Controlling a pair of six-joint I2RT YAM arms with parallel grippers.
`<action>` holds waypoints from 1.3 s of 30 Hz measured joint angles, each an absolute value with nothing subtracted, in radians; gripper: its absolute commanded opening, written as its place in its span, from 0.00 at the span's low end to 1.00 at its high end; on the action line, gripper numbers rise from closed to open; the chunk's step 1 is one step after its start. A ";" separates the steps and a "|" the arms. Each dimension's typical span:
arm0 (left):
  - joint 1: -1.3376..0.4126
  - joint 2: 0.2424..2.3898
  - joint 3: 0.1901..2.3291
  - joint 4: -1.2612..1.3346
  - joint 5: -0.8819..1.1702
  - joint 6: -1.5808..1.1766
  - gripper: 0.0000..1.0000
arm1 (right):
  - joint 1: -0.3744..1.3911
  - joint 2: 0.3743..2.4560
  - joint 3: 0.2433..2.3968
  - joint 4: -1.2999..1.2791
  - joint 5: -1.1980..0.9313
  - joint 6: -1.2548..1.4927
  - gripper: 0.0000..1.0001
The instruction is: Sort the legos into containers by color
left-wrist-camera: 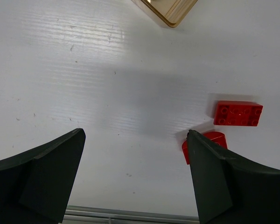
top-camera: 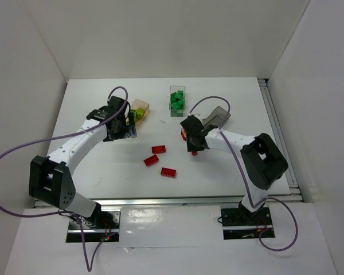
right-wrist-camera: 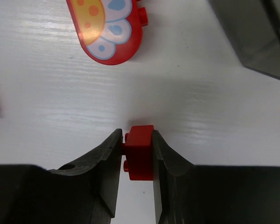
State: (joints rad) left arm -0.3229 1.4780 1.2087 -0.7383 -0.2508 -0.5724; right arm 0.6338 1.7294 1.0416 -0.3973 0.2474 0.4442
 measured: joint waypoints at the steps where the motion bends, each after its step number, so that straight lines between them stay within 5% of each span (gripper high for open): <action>1: -0.323 1.480 1.209 -0.739 -0.249 -0.572 0.99 | 0.630 1.718 1.042 -0.408 0.260 0.444 0.22; 15: -0.323 1.491 1.226 -0.733 -0.244 -0.572 0.99 | 0.354 1.646 1.158 -0.358 0.398 0.427 0.25; 17: -0.323 1.491 1.227 -0.733 -0.242 -0.572 0.99 | 0.325 1.676 1.177 -0.332 0.401 0.425 0.39; 18: -0.323 1.491 1.227 -0.733 -0.241 -0.572 0.99 | 0.314 1.696 1.192 -0.325 0.403 0.423 0.54; 20: -0.323 1.491 1.227 -0.733 -0.241 -0.572 0.99 | 0.304 1.728 1.211 -0.297 0.402 0.423 0.63; 29: -0.323 1.491 1.227 -0.733 -0.237 -0.575 0.99 | 0.365 1.707 1.181 -0.226 0.369 0.397 0.59; 34: -0.323 1.491 1.227 -0.733 -0.237 -0.575 0.99 | 0.491 1.651 1.090 -0.217 0.296 0.336 0.82; 39: -0.324 1.491 1.227 -0.732 -0.229 -0.575 0.99 | 0.583 1.657 1.061 -0.216 0.255 0.293 0.85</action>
State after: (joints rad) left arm -0.3237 1.4910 1.2270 -0.7319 -0.2295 -0.5755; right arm 0.5827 1.6573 1.0607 -0.2165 0.2554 0.2928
